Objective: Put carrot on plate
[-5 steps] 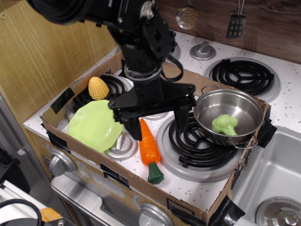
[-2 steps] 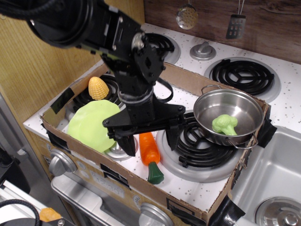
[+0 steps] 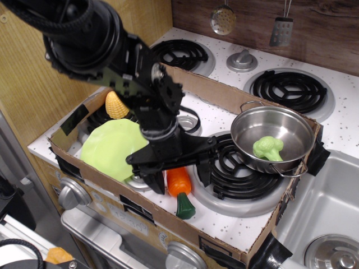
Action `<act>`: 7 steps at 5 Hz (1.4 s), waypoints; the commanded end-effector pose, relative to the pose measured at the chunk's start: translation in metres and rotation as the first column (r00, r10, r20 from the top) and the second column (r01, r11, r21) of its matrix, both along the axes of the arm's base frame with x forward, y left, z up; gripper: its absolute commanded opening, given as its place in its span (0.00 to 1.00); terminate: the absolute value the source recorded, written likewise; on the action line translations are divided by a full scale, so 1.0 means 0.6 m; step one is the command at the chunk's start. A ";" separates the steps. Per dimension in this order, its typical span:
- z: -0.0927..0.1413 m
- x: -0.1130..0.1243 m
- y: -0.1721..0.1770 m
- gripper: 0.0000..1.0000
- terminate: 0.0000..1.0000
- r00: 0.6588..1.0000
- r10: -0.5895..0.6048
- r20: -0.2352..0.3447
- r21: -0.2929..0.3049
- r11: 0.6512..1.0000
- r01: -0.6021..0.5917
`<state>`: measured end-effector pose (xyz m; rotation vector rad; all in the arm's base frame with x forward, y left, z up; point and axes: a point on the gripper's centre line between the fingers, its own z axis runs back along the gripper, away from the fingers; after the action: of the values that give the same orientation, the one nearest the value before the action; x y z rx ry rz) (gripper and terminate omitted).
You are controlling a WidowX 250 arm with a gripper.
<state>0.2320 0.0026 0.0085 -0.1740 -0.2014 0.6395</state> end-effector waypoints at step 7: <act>0.122 0.029 0.045 0.00 0.00 0.971 0.197 0.136 -0.054 0.980 -0.191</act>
<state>0.2434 0.0407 0.0689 -0.2344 -0.3200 0.8361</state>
